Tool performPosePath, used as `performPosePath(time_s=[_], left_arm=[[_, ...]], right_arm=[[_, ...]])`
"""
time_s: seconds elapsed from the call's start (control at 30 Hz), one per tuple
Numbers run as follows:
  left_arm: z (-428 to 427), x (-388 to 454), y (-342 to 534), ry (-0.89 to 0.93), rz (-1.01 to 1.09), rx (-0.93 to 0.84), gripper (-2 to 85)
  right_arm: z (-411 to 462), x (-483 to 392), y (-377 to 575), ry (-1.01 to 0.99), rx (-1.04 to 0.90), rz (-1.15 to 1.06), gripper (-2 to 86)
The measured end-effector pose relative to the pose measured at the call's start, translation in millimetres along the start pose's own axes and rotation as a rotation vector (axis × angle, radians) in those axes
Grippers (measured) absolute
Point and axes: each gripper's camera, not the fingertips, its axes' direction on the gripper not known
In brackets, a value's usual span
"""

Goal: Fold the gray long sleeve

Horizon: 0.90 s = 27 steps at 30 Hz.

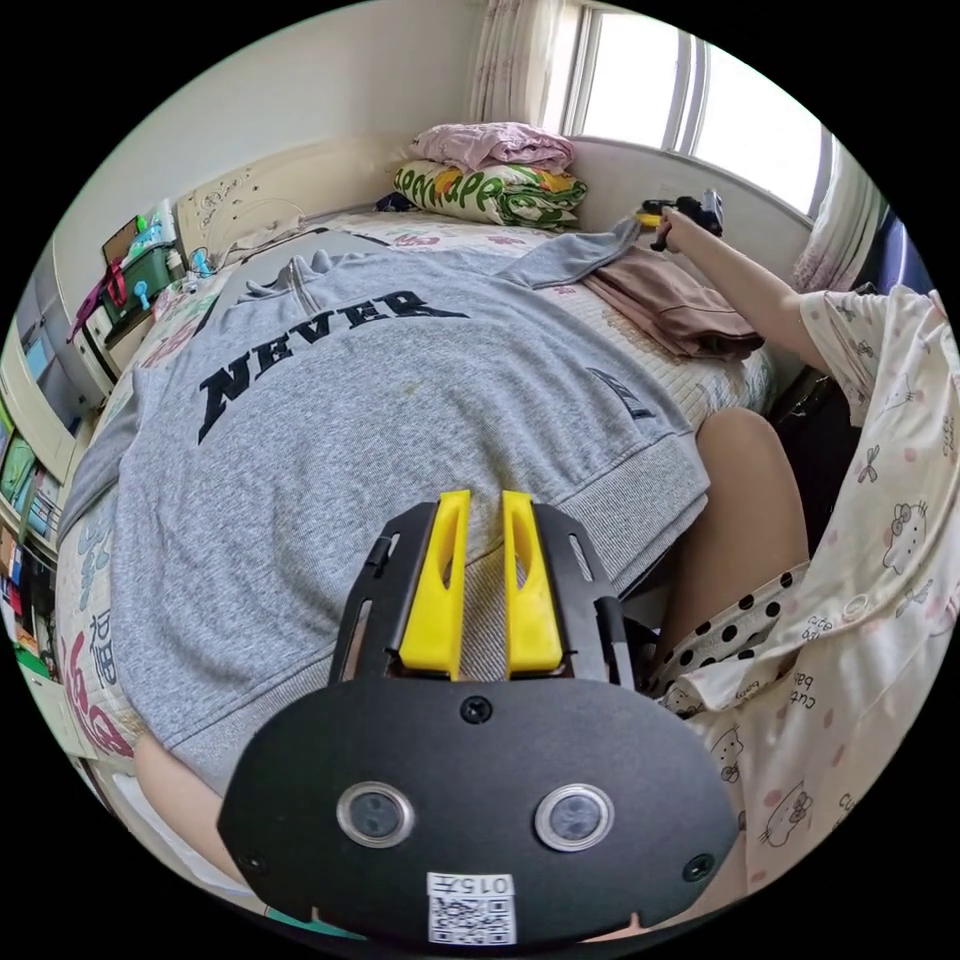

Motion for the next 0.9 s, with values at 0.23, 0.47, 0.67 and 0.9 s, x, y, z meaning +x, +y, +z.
performPosePath(time_s=[0.23,0.47,0.67,0.9], left_arm=[[26.7,-100.8,61.1,0.326,-0.114,0.047,7.8],[84.1,-251.2,149.5,0.873,-0.636,0.389,19.6],[143.6,-279.8,194.7,0.954,-0.804,0.474,20.8],[184.7,-291.3,225.0,0.857,-0.841,0.417,14.8]], right_arm=[[-114.3,-185.2,261.5,-0.463,-0.100,-0.626,1.1],[-125.1,-217.1,566.3,-0.470,-0.500,-1.046,1.2],[-146.3,-185.0,659.5,-0.341,-0.559,-1.241,1.3],[-173.0,-172.8,689.5,-0.267,-0.500,-1.368,1.5]])
